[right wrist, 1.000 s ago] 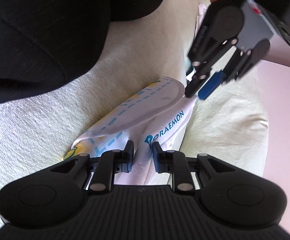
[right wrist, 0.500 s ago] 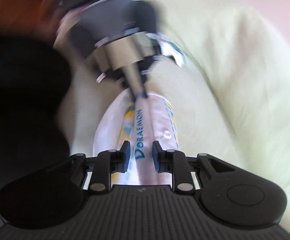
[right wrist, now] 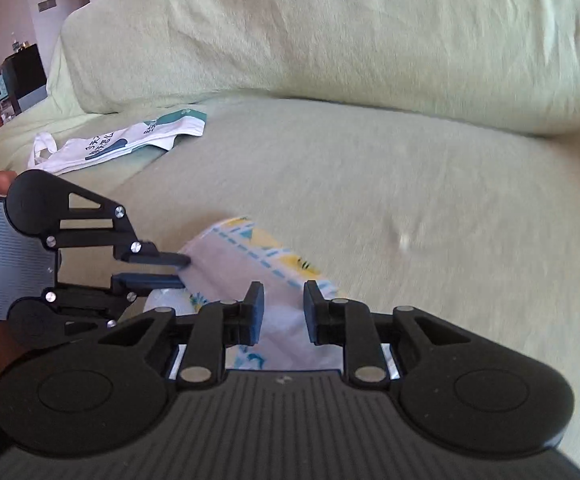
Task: Fold shopping bag
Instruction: 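Hold the bag strip with the left gripper while the right gripper presses it flat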
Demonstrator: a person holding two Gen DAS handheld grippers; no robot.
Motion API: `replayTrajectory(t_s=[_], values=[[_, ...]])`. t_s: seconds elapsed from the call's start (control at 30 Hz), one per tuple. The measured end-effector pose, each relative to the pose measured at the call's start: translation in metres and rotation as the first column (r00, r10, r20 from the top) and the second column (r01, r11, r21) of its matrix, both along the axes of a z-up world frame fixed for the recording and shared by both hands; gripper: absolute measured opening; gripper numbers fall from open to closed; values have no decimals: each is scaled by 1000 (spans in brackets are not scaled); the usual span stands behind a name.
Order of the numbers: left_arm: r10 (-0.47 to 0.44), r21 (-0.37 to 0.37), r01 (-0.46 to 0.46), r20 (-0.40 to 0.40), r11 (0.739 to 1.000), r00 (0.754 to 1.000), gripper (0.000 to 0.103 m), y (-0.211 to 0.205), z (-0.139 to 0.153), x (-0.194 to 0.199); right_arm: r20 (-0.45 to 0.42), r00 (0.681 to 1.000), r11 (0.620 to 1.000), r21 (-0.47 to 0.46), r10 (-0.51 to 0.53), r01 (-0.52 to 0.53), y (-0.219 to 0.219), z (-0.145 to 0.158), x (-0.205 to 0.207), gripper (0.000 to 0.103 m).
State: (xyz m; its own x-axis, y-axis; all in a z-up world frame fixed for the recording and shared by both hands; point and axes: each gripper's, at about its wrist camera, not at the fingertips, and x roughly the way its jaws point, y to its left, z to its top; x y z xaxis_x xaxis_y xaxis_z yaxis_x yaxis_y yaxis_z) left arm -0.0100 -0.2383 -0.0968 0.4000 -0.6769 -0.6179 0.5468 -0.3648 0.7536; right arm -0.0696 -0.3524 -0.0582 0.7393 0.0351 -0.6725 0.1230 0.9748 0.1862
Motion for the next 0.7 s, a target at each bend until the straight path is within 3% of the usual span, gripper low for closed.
replayTrajectory(t_s=[0.07, 0.17, 0.23, 0.27, 0.3, 0.4, 0.43, 0.5, 0.57, 0.63, 0.7], values=[[-8, -1, 8, 14, 1000, 1000, 9, 4, -3, -3, 3, 1000, 1000, 11, 1, -1, 8, -2, 5, 0], [-4, 7, 4, 12, 1000, 1000, 9, 2, -2, -2, 14, 1000, 1000, -13, 18, -18, 13, 1, 8, 0], [-6, 11, 6, 15, 1000, 1000, 9, 2, -2, -1, 12, 992, 971, -207, 123, -118, 29, 18, 2, 12], [-8, 11, 8, 18, 1000, 1000, 9, 1, -2, -1, -6, 985, 938, -306, 172, -166, 37, 23, -4, 29], [-10, 11, 9, 20, 1000, 1000, 9, 1, -1, 0, -41, 972, 894, -383, 233, -231, 43, 24, -9, 40], [1, 9, -1, 21, 1000, 1000, 9, 15, -2, -9, -176, 911, 732, -548, 372, -405, 58, 20, -20, 42], [2, 9, -3, 24, 1000, 1000, 9, 19, -3, -11, -199, 900, 709, -560, 389, -430, 58, 17, -19, 42], [1, 12, -2, 28, 1000, 1000, 9, 19, -4, -10, -222, 884, 683, -567, 410, -460, 55, 15, -19, 47], [1, 13, -2, 31, 1000, 1000, 9, 21, -4, -9, -214, 887, 694, -558, 408, -454, 49, 18, -16, 46], [0, 11, -1, 34, 1000, 999, 9, 24, -7, -10, -213, 886, 712, -531, 413, -459, 46, 18, -14, 40], [-3, 10, 3, 35, 1000, 999, 9, 27, -9, -10, -225, 878, 696, -540, 423, -474, 48, 11, -16, 30]])
